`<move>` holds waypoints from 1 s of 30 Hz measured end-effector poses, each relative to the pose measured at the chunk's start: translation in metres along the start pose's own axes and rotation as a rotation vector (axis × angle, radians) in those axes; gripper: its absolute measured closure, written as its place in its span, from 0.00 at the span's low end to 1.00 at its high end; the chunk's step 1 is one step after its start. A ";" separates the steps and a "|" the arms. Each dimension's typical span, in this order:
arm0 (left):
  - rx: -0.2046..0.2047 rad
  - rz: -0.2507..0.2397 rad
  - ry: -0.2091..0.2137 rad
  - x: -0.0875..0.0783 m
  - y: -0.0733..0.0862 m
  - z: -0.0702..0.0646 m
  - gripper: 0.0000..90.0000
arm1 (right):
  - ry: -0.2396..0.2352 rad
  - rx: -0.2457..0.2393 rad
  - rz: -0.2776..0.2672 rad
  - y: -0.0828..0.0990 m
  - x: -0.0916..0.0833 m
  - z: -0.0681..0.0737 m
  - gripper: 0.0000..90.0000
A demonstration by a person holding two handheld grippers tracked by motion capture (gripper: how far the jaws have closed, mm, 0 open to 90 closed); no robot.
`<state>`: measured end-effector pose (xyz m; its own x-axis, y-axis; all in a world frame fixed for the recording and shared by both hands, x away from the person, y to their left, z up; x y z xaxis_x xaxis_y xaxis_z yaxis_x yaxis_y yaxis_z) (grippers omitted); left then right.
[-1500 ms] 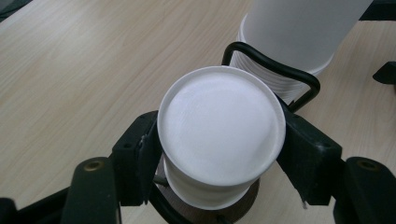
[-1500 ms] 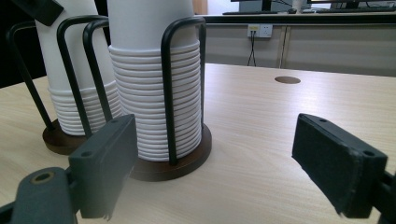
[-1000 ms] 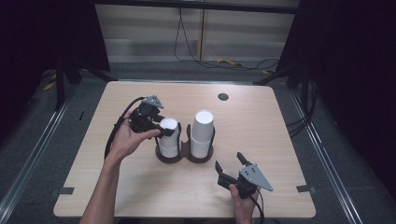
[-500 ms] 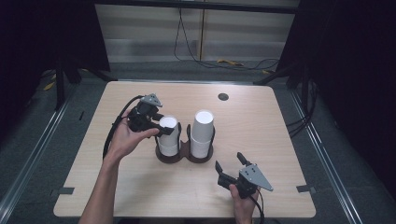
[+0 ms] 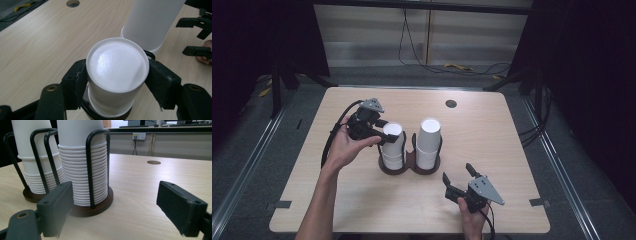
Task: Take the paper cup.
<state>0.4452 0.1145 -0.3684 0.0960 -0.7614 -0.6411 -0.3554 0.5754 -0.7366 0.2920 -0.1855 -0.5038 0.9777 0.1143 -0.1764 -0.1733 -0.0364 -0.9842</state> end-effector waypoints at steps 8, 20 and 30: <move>-0.001 -0.023 -0.011 -0.007 -0.001 -0.002 0.40 | 0.001 0.001 -0.001 0.000 0.000 0.000 0.15; 0.012 -0.059 -0.031 -0.023 -0.006 -0.008 0.40 | 0.002 0.000 -0.001 0.000 0.000 0.000 0.15; 0.020 -0.080 -0.029 -0.034 -0.010 -0.011 0.40 | -0.001 0.000 0.001 0.000 0.001 0.000 0.15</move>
<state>0.4350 0.1307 -0.3367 0.1507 -0.7962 -0.5859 -0.3266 0.5193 -0.7897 0.2926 -0.1855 -0.5038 0.9773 0.1157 -0.1776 -0.1745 -0.0366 -0.9840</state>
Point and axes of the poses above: each handheld gripper's, and its own axes: x roughly forward along the jaws, y roughly out of its underside, z roughly to its left, the point moved 2 cm from there along x, roughly forward along the jaws, and after that the axes turned 12 degrees about y, right-handed, at the moved point
